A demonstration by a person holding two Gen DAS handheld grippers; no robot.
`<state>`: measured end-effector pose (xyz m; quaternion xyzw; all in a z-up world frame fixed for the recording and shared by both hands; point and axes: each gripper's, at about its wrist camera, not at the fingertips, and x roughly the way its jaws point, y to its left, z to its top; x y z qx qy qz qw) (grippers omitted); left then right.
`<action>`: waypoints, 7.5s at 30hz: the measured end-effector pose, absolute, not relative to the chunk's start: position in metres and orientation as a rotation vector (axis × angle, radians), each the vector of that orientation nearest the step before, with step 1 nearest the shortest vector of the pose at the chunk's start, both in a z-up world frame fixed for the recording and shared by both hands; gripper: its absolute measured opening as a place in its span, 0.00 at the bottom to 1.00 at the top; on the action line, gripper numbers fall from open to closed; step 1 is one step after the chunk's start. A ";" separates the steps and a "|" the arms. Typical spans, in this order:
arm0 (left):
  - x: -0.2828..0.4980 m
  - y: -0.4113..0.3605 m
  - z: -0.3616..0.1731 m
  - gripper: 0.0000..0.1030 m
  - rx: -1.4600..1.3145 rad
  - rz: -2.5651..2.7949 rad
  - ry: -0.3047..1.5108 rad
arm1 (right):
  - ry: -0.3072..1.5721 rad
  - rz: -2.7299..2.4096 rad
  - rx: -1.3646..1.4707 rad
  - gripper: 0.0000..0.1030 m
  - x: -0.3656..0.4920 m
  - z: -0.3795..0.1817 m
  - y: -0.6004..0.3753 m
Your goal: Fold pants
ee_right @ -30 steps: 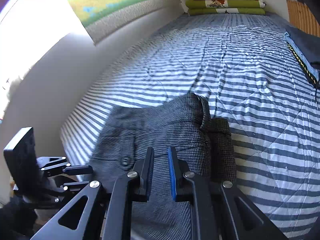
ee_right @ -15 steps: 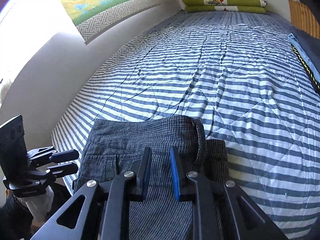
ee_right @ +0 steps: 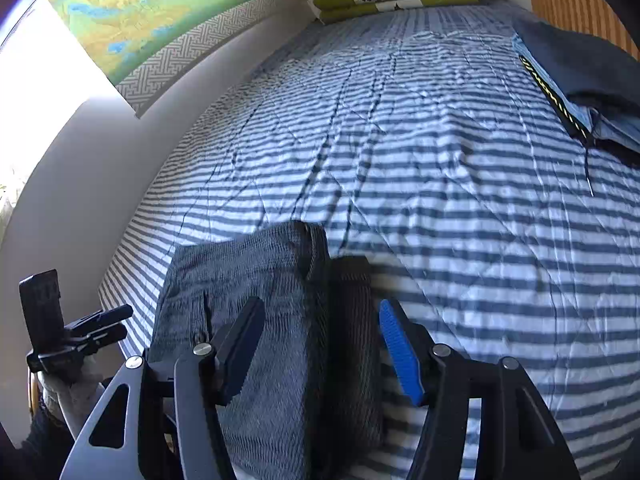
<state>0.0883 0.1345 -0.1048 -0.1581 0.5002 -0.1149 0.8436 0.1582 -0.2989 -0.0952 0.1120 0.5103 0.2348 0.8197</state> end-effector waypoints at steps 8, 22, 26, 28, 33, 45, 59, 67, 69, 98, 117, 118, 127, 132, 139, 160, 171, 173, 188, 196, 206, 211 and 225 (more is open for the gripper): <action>0.103 0.126 -0.132 0.76 -0.436 -0.216 1.119 | 1.140 0.521 0.182 0.62 0.132 -0.111 -0.263; 0.139 0.122 -0.186 0.54 -0.517 -0.195 1.195 | 1.302 0.490 0.266 0.71 0.183 -0.164 -0.282; 0.144 0.115 -0.188 0.49 -0.517 -0.182 1.194 | 1.306 0.537 0.296 0.71 0.186 -0.166 -0.280; 0.143 0.112 -0.187 0.44 -0.509 -0.173 1.181 | 1.304 0.566 0.277 0.61 0.185 -0.167 -0.276; 0.138 0.108 -0.181 0.38 -0.488 -0.148 1.150 | 1.342 0.593 0.313 0.28 0.187 -0.172 -0.263; 0.113 0.108 -0.146 0.18 -0.430 -0.186 1.075 | 1.192 0.517 0.194 0.11 0.151 -0.123 -0.246; 0.143 0.038 -0.056 0.15 -0.294 -0.343 0.990 | 0.999 0.447 0.181 0.09 0.126 -0.040 -0.298; 0.231 -0.085 0.006 0.15 -0.170 -0.491 0.916 | 0.840 0.259 0.192 0.09 0.151 0.025 -0.393; 0.260 -0.120 0.021 0.15 -0.145 -0.527 0.894 | 0.792 0.208 0.181 0.09 0.165 0.044 -0.417; 0.568 -0.360 -0.026 0.09 -0.129 -0.704 0.902 | 0.727 -0.097 0.287 0.06 0.393 0.013 -0.619; 0.249 -0.136 -0.042 0.07 -0.269 -0.759 1.086 | 0.867 0.134 0.648 0.05 0.122 -0.053 -0.511; 0.239 -0.132 -0.059 0.09 -0.217 -0.721 1.117 | 0.911 0.140 0.635 0.06 0.115 -0.067 -0.503; 0.224 -0.088 -0.096 0.44 -0.203 -0.637 1.119 | 0.960 0.036 0.502 0.40 0.092 -0.077 -0.489; 0.251 -0.099 -0.100 0.47 -0.123 -0.571 1.122 | 0.972 0.119 0.427 0.63 0.139 -0.074 -0.470; 0.265 -0.131 -0.095 0.11 -0.041 -0.575 1.054 | 1.094 0.110 0.390 0.23 0.188 -0.119 -0.453; 0.228 -0.221 -0.054 0.10 0.075 -1.061 0.867 | 0.931 0.078 0.436 0.62 0.157 -0.065 -0.551; 0.160 -0.229 -0.048 0.09 0.084 -1.222 0.902 | 1.233 0.212 0.042 0.61 0.216 -0.069 -0.442; 0.163 -0.225 -0.040 0.09 0.118 -1.201 0.870 | 1.296 0.165 -0.084 0.48 0.210 -0.083 -0.439; 0.339 -0.336 -0.111 0.01 0.323 -0.821 0.933 | 1.163 -0.073 0.511 0.44 0.127 -0.087 -0.609; 0.390 -0.303 -0.122 0.67 0.001 -0.882 1.139 | 1.190 0.158 0.603 0.62 0.120 -0.116 -0.598; 0.397 -0.320 -0.133 0.76 -0.132 -1.032 1.332 | 1.251 0.111 0.730 0.44 0.153 -0.159 -0.590; 0.392 -0.336 -0.137 0.76 -0.046 -1.034 1.329 | 1.226 0.100 0.657 0.29 0.148 -0.151 -0.585; 0.367 -0.325 -0.121 0.80 0.150 -0.855 1.087 | 1.081 0.066 0.270 0.22 0.122 -0.077 -0.515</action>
